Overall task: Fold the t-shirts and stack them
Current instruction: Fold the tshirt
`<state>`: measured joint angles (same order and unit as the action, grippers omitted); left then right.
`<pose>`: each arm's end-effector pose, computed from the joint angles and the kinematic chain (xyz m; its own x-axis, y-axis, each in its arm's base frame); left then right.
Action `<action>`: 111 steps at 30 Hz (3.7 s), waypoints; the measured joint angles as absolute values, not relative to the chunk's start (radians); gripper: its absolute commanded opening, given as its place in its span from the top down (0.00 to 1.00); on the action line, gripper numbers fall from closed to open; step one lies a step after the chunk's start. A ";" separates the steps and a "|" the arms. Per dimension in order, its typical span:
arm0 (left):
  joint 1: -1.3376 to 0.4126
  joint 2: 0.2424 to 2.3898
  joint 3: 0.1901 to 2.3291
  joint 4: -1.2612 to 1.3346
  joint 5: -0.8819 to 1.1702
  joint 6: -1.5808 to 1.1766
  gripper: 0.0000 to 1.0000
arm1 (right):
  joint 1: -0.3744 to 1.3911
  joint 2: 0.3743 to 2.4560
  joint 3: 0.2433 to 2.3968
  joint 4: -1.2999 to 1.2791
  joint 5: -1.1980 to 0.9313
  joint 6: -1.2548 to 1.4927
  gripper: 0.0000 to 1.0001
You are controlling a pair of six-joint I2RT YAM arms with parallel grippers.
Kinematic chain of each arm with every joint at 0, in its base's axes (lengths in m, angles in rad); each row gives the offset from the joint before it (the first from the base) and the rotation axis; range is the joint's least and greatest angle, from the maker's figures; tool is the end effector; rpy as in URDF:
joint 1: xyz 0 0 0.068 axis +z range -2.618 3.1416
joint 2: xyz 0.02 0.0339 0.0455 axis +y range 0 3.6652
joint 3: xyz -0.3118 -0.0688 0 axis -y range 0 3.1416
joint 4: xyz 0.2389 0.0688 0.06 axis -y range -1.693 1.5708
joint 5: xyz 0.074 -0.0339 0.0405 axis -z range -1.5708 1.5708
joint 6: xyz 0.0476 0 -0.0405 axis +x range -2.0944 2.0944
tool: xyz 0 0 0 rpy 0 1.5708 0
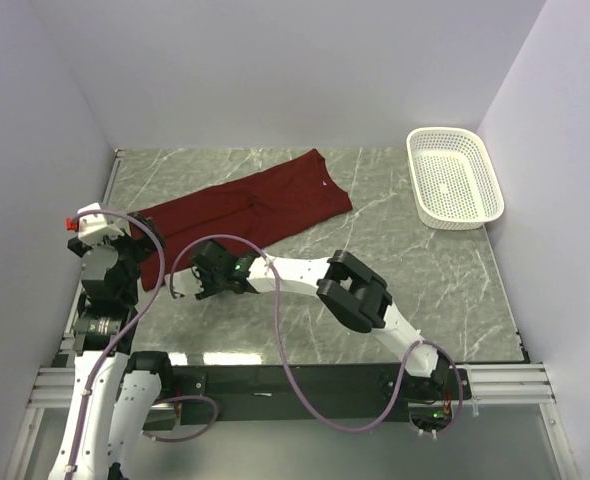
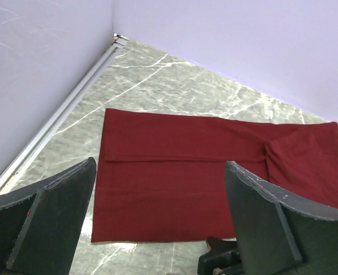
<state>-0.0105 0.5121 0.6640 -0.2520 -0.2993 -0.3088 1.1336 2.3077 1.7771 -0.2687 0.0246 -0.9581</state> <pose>0.0943 0.0130 0.3498 -0.0091 -0.2903 -0.9569 -0.3003 0.9135 -0.2743 0.2342 0.4984 0.1881 0.5604 -0.7325 -0.3865 -0.7650 -0.2790 -0.5805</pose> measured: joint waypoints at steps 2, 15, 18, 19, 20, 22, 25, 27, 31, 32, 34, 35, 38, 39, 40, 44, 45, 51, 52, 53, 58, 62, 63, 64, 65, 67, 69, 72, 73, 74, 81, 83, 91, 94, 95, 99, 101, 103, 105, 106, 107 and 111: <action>-0.010 0.512 0.662 -0.253 -0.313 -0.308 0.01 | 1.134 2.332 1.799 -0.263 0.050 -0.953 0.50; -0.019 0.492 0.658 -0.253 -0.340 -0.308 0.01 | 1.133 2.419 1.879 -0.224 0.146 -0.950 0.96; -0.020 0.492 0.658 -0.253 -0.339 -0.308 0.00 | 1.132 2.419 1.873 -0.216 0.146 -0.951 1.00; -0.021 0.493 0.658 -0.253 -0.339 -0.308 0.01 | 1.132 2.414 1.860 -0.200 0.145 -0.952 1.00; -0.021 0.493 0.658 -0.253 -0.339 -0.308 0.00 | 1.132 2.405 1.842 -0.184 0.143 -0.954 1.00; -0.021 0.493 0.658 -0.253 -0.339 -0.308 0.01 | 1.132 2.371 1.781 -0.159 0.127 -0.958 1.00; -0.021 0.492 0.658 -0.253 -0.339 -0.308 0.01 | 1.127 2.284 1.653 -0.149 0.085 -0.965 1.00; -0.021 0.492 0.657 -0.252 -0.338 -0.308 0.01 | 1.123 2.210 1.549 -0.151 0.049 -0.974 1.00; -0.021 0.493 0.657 -0.252 -0.329 -0.308 0.01 | 1.104 2.037 1.317 -0.167 -0.040 -1.007 1.00; -0.021 0.493 0.657 -0.252 -0.326 -0.308 0.00 | 1.097 1.985 1.254 -0.180 -0.062 -1.016 1.00; -0.021 0.495 0.657 -0.252 -0.313 -0.308 0.01 | 1.080 1.887 1.134 -0.197 -0.099 -1.032 1.00; -0.021 0.496 0.657 -0.251 -0.308 -0.308 0.01 | 1.074 1.842 1.078 -0.205 -0.112 -1.040 1.00; -0.022 0.506 0.657 -0.248 -0.289 -0.308 0.01 | 1.055 1.716 0.933 -0.225 -0.142 -1.065 1.00; -0.022 0.511 0.657 -0.247 -0.280 -0.308 0.01 | 1.052 1.683 0.896 -0.231 -0.149 -1.072 1.00; -0.023 0.517 0.656 -0.245 -0.266 -0.308 0.01 | 1.045 1.645 0.857 -0.237 -0.154 -1.079 1.00; -0.025 0.559 0.656 -0.233 -0.187 -0.309 0.01 | 1.009 1.508 0.727 -0.281 -0.180 -1.118 1.00; -0.026 0.579 0.656 -0.225 -0.152 -0.311 0.01 | 0.996 1.482 0.704 -0.293 -0.183 -1.128 1.00; -0.028 0.748 0.655 -0.156 0.102 -0.362 0.01 | 0.889 1.338 0.627 -0.437 -0.196 -1.167 0.51; -0.028 0.793 0.656 -0.137 0.152 -0.378 0.02 | 0.874 1.321 0.626 -0.463 -0.198 -1.170 0.46; -0.028 0.846 0.659 -0.121 0.204 -0.393 0.03 | 0.860 1.303 0.628 -0.485 -0.206 -1.168 0.45; -0.052 1.186 0.783 -0.113 0.381 -0.488 0.14 | 0.728 1.211 0.723 -0.592 -0.304 -1.111 0.44; -0.135 1.488 1.028 -0.138 0.412 -0.516 0.19 | 0.599 1.142 0.817 -0.574 -0.382 -0.988 0.43; -0.154 1.553 1.085 -0.139 0.414 -0.517 0.22 | 0.571 1.126 0.828 -0.556 -0.395 -0.939 0.43; -0.172 1.626 1.148 -0.144 0.414 -0.517 0.24 | 0.540 1.113 0.835 -0.533 -0.412 -0.884 0.43; -0.184 1.684 1.207 -0.157 0.416 -0.517 0.26 | 0.503 1.108 0.847 -0.520 -0.440 -0.828 0.44; -0.204 1.829 1.351 -0.194 0.417 -0.509 0.27 | 0.420 1.115 0.886 -0.517 -0.502 -0.731 0.44; -0.212 1.959 1.483 -0.222 0.411 -0.501 0.28 | 0.313 1.135 0.942 -0.514 -0.574 -0.640 0.45; -0.219 2.101 1.618 -0.278 0.384 -0.483 0.28 | 0.196 1.153 0.983 -0.479 -0.664 -0.528 0.45; -0.221 2.134 1.645 -0.292 0.368 -0.478 0.28 | 0.169 1.153 0.982 -0.466 -0.698 -0.494 0.45; -0.223 2.160 1.665 -0.309 0.357 -0.471 0.28 | 0.142 1.151 0.974 -0.450 -0.737 -0.459 0.45; -0.264 2.256 1.761 -0.392 0.323 -0.426 0.29 | 0.045 1.148 0.927 -0.430 -0.844 -0.372 0.45; -0.271 2.278 1.793 -0.403 0.325 -0.416 0.31 | 0.033 1.148 0.925 -0.426 -0.861 -0.359 0.45; -0.290 2.390 1.954 -0.445 0.333 -0.405 0.50 | 0.018 1.147 0.923 -0.410 -0.898 -0.342 0.45; -0.290 2.406 1.974 -0.449 0.334 -0.406 0.67 | 0.012 1.145 0.922 -0.408 -0.905 -0.337 0.45; -0.291 2.409 1.974 -0.453 0.332 -0.407 0.71 | 0.012 1.143 0.921 -0.406 -0.907 -0.336 0.45; -0.290 2.411 1.974 -0.454 0.310 -0.411 0.85 | 0.012 1.139 0.910 -0.404 -0.911 -0.334 0.45; -0.285 2.411 1.973 -0.454 0.293 -0.414 0.94 | 0.012 1.139 0.909 -0.404 -0.911 -0.333 0.45; -0.280 2.411 1.969 -0.451 0.287 -0.423 0.98 | 0.012 1.139 0.908 -0.403 -0.912 -0.333 0.45; -0.271 2.411 1.968 -0.447 0.286 -0.432 0.99 | 0.012 1.139 0.908 -0.404 -0.912 -0.333 0.45; -0.265 2.411 1.967 -0.444 0.285 -0.436 0.99 | 0.012 1.139 0.908 -0.404 -0.912 -0.333 0.45; -0.257 2.411 1.965 -0.439 0.282 -0.439 0.99 | 0.012 1.139 0.908 -0.404 -0.912 -0.333 0.45; -0.210 2.386 1.913 -0.398 0.277 -0.460 0.99 | -0.009 1.139 0.908 -0.404 -0.918 -0.334 0.45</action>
<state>-0.2096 2.3859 1.9133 -0.3977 0.2768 -0.4603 -0.0086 1.1389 0.9085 -0.4038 -0.9176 -0.3336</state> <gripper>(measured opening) 0.015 0.553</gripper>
